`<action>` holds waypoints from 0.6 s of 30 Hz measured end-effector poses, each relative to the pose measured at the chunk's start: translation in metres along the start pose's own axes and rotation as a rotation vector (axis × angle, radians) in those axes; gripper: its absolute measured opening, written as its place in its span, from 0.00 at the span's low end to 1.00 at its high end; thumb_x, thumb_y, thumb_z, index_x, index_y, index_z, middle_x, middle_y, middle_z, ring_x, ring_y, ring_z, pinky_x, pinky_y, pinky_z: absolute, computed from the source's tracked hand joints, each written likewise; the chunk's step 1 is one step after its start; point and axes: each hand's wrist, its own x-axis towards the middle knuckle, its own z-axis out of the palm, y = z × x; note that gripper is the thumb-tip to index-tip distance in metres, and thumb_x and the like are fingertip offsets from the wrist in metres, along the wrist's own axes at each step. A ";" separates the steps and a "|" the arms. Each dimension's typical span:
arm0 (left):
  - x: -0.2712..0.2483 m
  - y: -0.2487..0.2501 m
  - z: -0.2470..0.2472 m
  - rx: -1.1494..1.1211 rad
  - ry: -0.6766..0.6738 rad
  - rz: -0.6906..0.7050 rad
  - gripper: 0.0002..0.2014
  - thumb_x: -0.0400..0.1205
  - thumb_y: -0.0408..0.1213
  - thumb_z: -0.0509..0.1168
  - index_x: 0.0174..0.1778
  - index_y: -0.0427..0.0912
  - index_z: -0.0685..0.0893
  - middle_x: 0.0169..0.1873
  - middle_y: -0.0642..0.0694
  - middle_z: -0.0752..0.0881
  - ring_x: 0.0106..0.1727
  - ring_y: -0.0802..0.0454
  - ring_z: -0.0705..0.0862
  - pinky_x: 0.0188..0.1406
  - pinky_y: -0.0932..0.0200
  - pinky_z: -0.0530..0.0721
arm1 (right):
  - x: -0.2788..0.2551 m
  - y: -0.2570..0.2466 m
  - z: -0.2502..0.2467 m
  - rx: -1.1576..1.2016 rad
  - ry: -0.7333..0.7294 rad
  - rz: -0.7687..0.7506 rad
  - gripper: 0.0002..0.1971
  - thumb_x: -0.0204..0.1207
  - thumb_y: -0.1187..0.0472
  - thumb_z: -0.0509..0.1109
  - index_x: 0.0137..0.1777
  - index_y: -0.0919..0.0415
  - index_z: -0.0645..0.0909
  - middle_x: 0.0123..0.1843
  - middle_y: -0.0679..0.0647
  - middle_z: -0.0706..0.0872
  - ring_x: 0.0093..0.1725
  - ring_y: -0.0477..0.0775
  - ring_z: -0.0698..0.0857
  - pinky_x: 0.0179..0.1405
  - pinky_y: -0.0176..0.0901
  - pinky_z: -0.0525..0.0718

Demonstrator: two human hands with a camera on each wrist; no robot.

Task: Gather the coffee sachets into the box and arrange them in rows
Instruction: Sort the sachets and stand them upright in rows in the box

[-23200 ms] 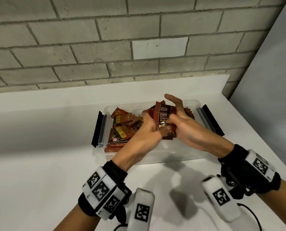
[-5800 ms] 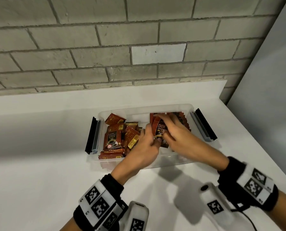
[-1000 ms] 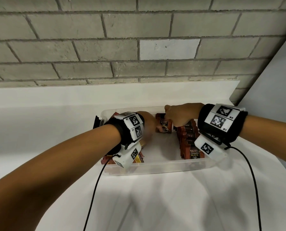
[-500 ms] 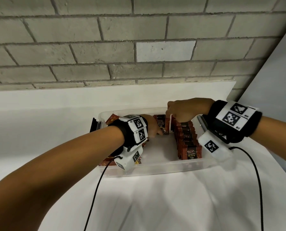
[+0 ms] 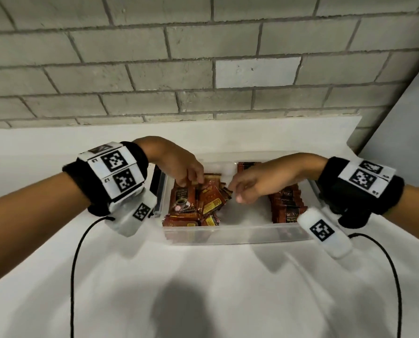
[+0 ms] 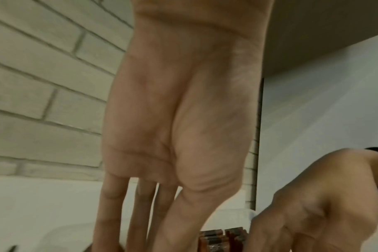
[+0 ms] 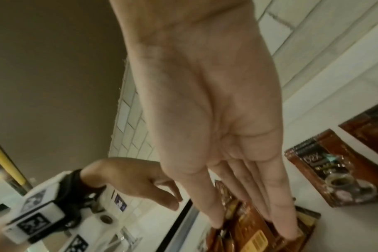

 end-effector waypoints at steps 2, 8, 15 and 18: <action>-0.008 -0.011 0.008 -0.004 0.028 -0.027 0.24 0.84 0.29 0.58 0.75 0.52 0.71 0.71 0.49 0.73 0.70 0.48 0.72 0.67 0.56 0.72 | 0.011 -0.009 0.003 -0.001 0.034 0.058 0.26 0.82 0.52 0.64 0.77 0.61 0.65 0.67 0.57 0.80 0.67 0.57 0.79 0.70 0.47 0.76; -0.009 -0.019 0.027 -0.038 0.041 0.022 0.28 0.82 0.41 0.65 0.78 0.57 0.66 0.77 0.53 0.65 0.76 0.49 0.65 0.76 0.48 0.66 | 0.049 -0.026 0.011 0.300 0.012 0.161 0.06 0.84 0.60 0.62 0.57 0.62 0.75 0.48 0.52 0.83 0.45 0.47 0.82 0.47 0.31 0.81; 0.000 -0.010 0.046 -0.048 -0.005 0.146 0.24 0.76 0.46 0.72 0.69 0.56 0.78 0.60 0.53 0.75 0.64 0.52 0.73 0.62 0.59 0.73 | 0.071 -0.030 0.010 0.526 -0.055 0.124 0.05 0.82 0.68 0.63 0.55 0.68 0.77 0.50 0.57 0.83 0.49 0.52 0.82 0.45 0.37 0.85; 0.003 -0.006 0.048 -0.039 -0.030 0.154 0.24 0.78 0.43 0.70 0.71 0.55 0.76 0.57 0.54 0.77 0.56 0.55 0.76 0.52 0.64 0.73 | 0.065 -0.028 0.009 0.549 -0.045 0.122 0.04 0.83 0.68 0.61 0.52 0.67 0.77 0.48 0.56 0.84 0.48 0.51 0.83 0.45 0.35 0.86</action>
